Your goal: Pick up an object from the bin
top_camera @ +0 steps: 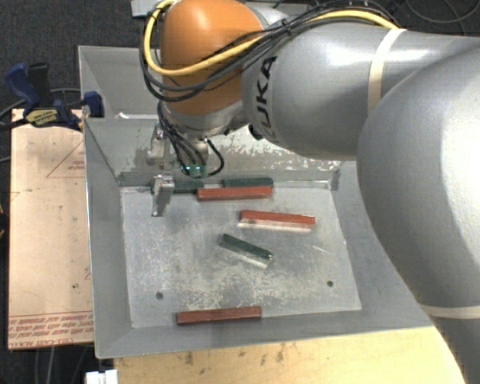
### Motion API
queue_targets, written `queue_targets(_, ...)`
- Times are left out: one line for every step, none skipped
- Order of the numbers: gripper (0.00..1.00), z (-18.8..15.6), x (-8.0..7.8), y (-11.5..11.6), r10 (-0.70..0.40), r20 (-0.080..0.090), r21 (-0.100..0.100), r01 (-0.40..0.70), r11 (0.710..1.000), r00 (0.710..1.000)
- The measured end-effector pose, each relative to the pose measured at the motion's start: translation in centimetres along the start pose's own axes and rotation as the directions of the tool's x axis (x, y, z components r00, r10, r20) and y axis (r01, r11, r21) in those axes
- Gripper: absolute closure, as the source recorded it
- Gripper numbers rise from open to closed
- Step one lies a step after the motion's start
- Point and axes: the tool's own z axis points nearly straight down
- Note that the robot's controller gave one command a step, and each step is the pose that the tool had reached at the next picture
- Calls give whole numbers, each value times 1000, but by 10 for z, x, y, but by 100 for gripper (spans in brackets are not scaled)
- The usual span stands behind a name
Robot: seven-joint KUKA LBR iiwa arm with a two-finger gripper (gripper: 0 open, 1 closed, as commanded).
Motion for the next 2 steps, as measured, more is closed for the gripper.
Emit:
queue_targets(0, -6, -2, -1, 3, 8, -2, -3, 1000, 1000)
queue_targets(0, 39, -14, -19, 33, 16, -5, -33, 999, 999)
